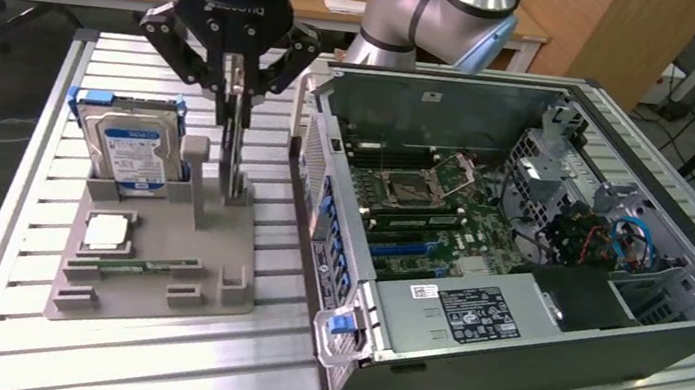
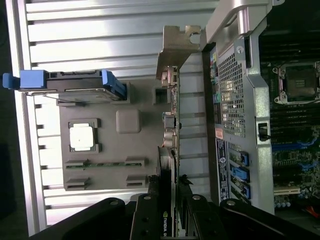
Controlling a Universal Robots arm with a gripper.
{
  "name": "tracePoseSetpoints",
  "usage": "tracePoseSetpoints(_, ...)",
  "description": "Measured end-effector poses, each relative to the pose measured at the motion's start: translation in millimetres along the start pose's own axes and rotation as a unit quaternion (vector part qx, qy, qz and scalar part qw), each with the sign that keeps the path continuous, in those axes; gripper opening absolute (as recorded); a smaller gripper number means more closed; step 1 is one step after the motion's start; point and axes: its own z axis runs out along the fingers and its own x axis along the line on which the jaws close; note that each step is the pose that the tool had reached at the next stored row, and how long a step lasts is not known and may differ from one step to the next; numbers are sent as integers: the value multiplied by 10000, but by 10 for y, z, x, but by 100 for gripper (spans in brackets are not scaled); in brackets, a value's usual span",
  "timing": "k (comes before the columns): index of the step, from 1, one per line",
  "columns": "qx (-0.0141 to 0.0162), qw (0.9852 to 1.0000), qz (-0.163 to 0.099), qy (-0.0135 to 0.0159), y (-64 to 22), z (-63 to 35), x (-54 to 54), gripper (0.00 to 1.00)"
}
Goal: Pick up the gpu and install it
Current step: 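Pick up the gpu and move the gpu toward the slot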
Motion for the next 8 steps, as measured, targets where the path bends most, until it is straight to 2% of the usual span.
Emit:
tracePoseSetpoints(3, 2, 10000, 1, 2, 3, -40, -1, 26)
tracePoseSetpoints(6, 2, 10000, 1, 3, 8, -139, -2, 26)
tracePoseSetpoints(8, 3, 10000, 1, 2, 9, -144, -1, 26)
